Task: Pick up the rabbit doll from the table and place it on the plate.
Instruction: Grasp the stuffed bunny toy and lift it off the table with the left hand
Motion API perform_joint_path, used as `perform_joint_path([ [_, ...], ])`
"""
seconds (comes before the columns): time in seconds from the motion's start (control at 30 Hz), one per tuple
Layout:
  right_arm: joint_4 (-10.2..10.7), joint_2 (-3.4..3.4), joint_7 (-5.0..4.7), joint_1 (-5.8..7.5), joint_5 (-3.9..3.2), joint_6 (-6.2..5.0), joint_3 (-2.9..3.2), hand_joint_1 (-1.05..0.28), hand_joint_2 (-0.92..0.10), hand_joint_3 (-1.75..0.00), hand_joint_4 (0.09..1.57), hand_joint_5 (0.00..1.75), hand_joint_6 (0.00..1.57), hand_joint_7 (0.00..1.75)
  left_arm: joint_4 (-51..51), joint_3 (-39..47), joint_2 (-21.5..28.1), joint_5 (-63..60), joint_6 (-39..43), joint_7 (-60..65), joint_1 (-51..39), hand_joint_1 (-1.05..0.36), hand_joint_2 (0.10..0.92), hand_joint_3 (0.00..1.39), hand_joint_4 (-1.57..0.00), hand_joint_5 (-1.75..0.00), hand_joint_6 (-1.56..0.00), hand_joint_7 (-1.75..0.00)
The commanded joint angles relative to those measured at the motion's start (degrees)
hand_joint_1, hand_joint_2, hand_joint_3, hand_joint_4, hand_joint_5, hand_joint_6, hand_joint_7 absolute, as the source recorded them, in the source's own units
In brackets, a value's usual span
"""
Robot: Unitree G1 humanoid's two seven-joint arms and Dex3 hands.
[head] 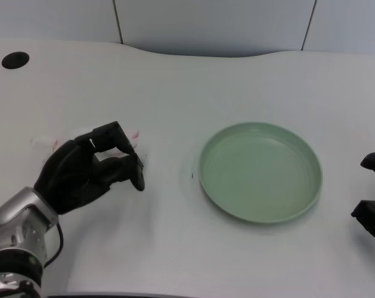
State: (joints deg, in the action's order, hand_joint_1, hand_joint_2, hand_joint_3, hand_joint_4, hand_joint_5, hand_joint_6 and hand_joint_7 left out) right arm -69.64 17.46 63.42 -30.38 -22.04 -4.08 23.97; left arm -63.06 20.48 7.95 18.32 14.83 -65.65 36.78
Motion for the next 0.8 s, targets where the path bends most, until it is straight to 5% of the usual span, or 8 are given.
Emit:
perform_joint_path([
  [0.03,-0.1,0.97,0.06,-0.33,-0.31,0.48,0.38,-0.52,-0.92,-0.24,1.42,1.75,1.07,1.75,9.5,-3.0,5.8,-6.0,21.5,3.0,-4.1,-0.66,0.812,0.00,-0.65,-0.72,-0.85,-0.41],
  [0.07,-0.1,0.97,0.05,-0.32,-0.19,0.24,0.28,-0.53,-0.92,-0.23,1.42,1.75,1.08,1.75,11.3,-3.4,6.9,-6.7,23.4,3.5,-4.5,-0.74,0.872,0.01,-0.63,-0.50,-0.82,-0.21],
  [0.13,-0.1,0.93,0.18,-0.31,-0.19,0.23,0.27,-0.54,-0.92,-0.23,1.43,1.75,1.09,1.75,15.1,-4.3,9.0,-7.4,27.2,3.8,-4.7,-0.79,0.906,0.00,-0.65,-0.33,-0.81,-0.07],
  [0.23,-0.2,0.89,0.20,-0.31,-0.39,1.22,0.40,-0.52,-0.92,-0.23,1.42,1.75,1.07,1.75,19.9,-6.4,13.3,-8.6,32.7,4.6,-3.4,-0.86,0.920,0.03,-0.44,-0.12,-0.49,-0.01],
  [0.6,0.2,0.74,0.40,-0.18,-0.28,0.92,0.33,-0.52,-0.92,-0.22,1.41,1.75,1.06,1.75,22.7,-11.8,18.5,-11.4,36.1,14.0,-2.4,-0.98,0.921,0.04,-0.30,-0.02,-0.33,0.00],
  [0.63,0.2,0.77,0.25,-0.23,-0.16,0.83,0.25,-0.52,-0.92,-0.23,1.42,1.75,1.06,1.75,21.1,-12.2,19.4,-19.6,39.0,21.5,-0.4,-0.98,0.921,0.04,-0.30,-0.02,-0.33,0.00],
  [0.7,0.2,0.81,0.06,-0.29,-0.01,0.73,0.14,-0.53,-0.92,-0.23,1.42,1.75,1.07,1.75,18.9,-13.0,20.7,-31.2,42.9,32.6,2.3,-1.03,0.921,0.09,-0.06,0.00,-0.14,0.00],
  [0.8,0.2,0.82,0.02,-0.30,0.01,0.70,0.11,-0.53,-0.92,-0.23,1.42,1.75,1.07,1.75,16.9,-14.6,21.7,-37.1,44.7,40.3,3.4,-1.05,0.921,0.11,-0.01,0.00,-0.09,0.00],
])
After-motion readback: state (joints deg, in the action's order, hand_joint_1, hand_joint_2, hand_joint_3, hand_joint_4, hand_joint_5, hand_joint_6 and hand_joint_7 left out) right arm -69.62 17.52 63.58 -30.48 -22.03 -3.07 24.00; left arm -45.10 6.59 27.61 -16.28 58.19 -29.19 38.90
